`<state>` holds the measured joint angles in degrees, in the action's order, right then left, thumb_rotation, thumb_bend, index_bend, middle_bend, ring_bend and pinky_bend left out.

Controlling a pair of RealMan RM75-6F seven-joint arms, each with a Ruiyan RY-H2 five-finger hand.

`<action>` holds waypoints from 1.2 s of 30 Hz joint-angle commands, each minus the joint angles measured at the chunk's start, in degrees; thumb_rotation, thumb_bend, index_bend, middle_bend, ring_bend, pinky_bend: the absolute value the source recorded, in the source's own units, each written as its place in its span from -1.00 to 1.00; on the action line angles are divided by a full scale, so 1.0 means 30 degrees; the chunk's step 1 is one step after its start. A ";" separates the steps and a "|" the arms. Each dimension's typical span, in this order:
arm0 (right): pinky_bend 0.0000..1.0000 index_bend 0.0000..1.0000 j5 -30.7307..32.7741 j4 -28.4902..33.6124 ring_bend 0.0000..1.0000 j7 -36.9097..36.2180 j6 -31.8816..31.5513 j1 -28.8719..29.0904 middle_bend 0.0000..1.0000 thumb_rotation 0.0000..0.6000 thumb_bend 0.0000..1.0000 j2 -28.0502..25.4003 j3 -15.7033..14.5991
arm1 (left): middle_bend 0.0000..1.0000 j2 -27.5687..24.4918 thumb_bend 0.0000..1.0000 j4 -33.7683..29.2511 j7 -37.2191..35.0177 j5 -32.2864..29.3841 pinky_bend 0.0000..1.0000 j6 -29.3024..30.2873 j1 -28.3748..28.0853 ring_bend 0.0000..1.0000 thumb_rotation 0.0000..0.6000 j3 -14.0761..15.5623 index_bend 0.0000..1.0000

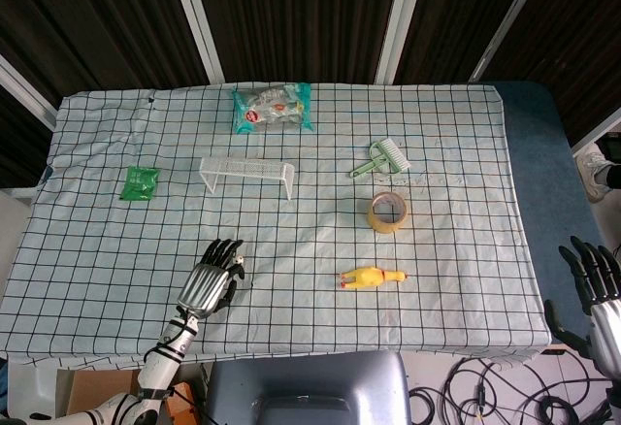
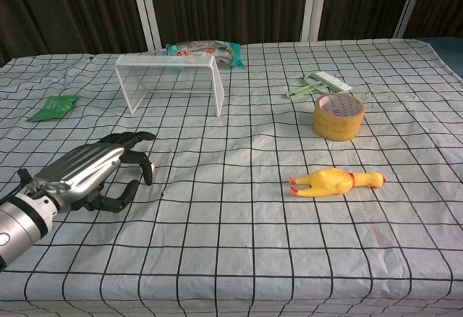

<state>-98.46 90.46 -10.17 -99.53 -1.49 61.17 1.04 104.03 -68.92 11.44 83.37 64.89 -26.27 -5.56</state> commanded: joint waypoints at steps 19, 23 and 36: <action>-1.00 -1.00 0.0330 -0.0062 -1.00 -0.0610 -0.0507 -0.0209 -1.00 1.00 -0.12 -0.0103 0.0273 | -0.85 0.1023 0.25 0.2937 0.1136 -0.2068 -1.00 -0.1238 -0.2336 -1.00 1.00 -0.2449 -0.24; -1.00 -1.00 0.0278 -0.0106 -1.00 -0.0858 -0.0870 -0.0349 -1.00 1.00 -0.12 -0.0099 0.0329 | -0.83 0.1610 0.25 0.5101 0.1681 -0.1392 -1.00 0.0804 -0.3771 -1.00 1.00 -0.4029 -0.75; -1.00 -1.00 -0.0055 -0.0444 -1.00 -0.1194 -0.1252 -0.0421 -1.00 1.00 -0.12 0.0043 0.0356 | -0.75 -0.2907 -0.06 -0.0831 0.2067 -0.0421 -1.00 0.5064 -0.0750 -0.99 1.00 -0.2441 -1.00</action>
<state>-98.54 89.11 -13.90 -103.39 -2.79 61.26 2.17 100.88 -64.32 16.84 81.09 77.08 -32.91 -16.03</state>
